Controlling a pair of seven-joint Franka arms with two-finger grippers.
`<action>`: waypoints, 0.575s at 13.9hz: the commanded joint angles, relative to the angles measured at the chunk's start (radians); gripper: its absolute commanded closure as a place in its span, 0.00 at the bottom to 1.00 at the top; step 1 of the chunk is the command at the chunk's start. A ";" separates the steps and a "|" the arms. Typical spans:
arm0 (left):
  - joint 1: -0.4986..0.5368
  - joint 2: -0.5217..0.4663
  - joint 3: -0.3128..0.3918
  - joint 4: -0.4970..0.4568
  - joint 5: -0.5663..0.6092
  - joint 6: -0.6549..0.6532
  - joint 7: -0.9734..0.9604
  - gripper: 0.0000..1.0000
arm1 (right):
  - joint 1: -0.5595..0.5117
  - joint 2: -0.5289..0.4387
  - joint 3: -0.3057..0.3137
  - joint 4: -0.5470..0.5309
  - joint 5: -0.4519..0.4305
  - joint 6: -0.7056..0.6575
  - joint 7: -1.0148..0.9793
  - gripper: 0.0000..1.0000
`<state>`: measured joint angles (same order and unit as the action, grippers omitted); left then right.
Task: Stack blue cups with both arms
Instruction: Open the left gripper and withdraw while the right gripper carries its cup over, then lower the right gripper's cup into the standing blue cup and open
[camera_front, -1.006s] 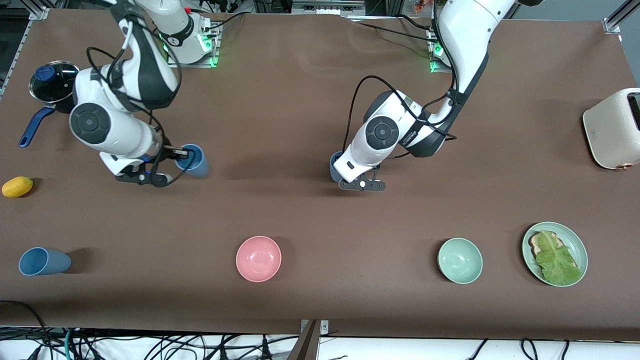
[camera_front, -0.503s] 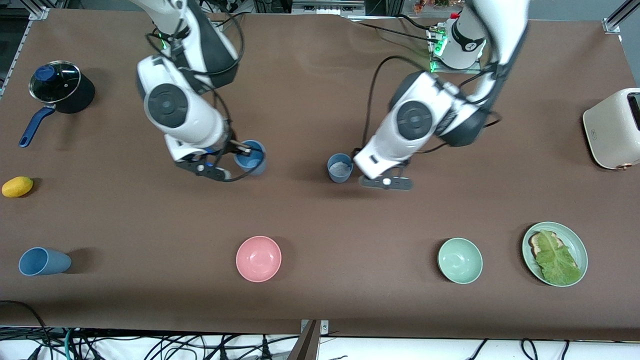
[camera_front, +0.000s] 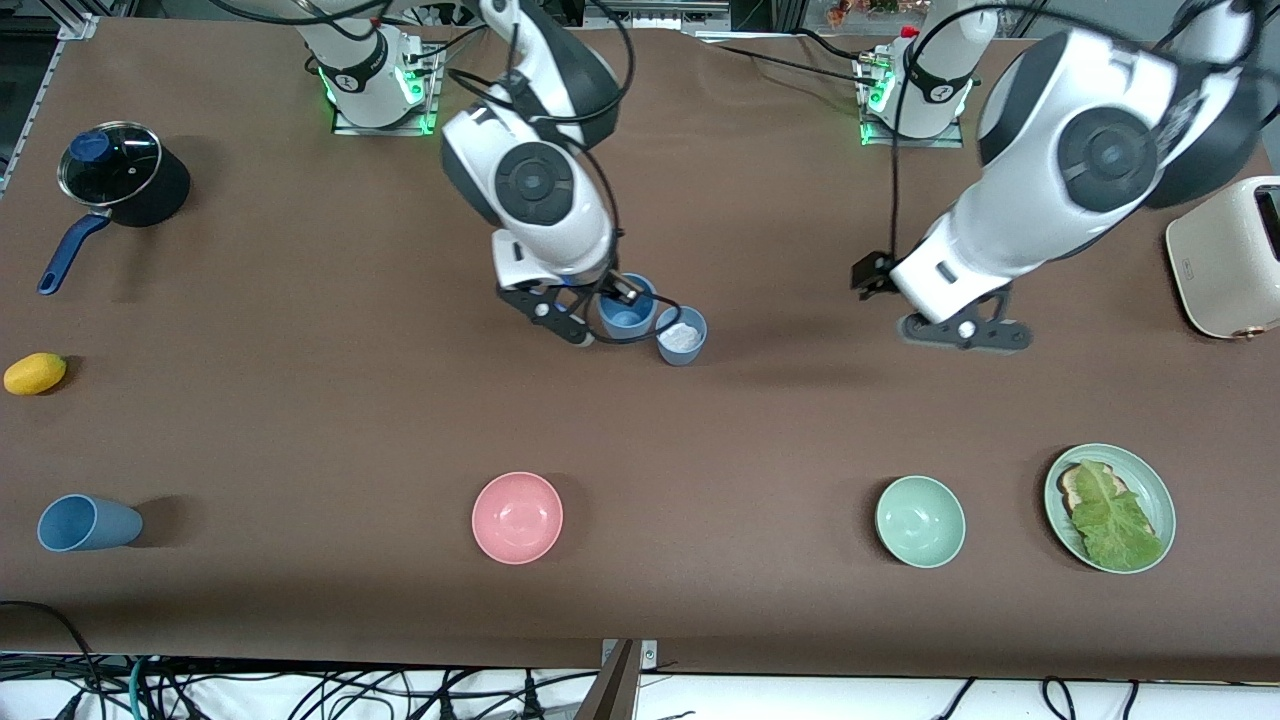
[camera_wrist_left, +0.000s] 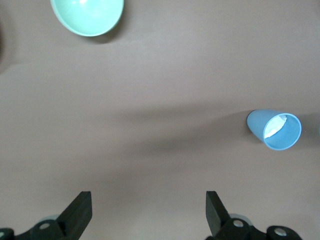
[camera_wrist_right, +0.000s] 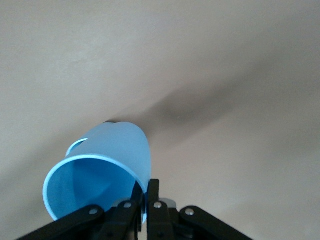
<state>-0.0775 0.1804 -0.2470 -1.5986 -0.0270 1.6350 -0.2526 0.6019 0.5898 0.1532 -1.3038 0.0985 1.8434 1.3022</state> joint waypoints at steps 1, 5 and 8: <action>0.062 -0.111 0.005 -0.035 -0.002 -0.047 0.126 0.00 | 0.035 0.050 -0.007 0.081 0.012 0.017 0.064 1.00; 0.074 -0.191 0.124 -0.060 -0.005 -0.067 0.196 0.00 | 0.064 0.080 -0.007 0.083 0.050 0.076 0.121 1.00; 0.078 -0.208 0.170 -0.063 -0.001 -0.070 0.199 0.00 | 0.067 0.087 -0.007 0.081 0.056 0.076 0.124 1.00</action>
<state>-0.0013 0.0039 -0.0837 -1.6258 -0.0269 1.5637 -0.0687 0.6602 0.6558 0.1531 -1.2660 0.1349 1.9290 1.4114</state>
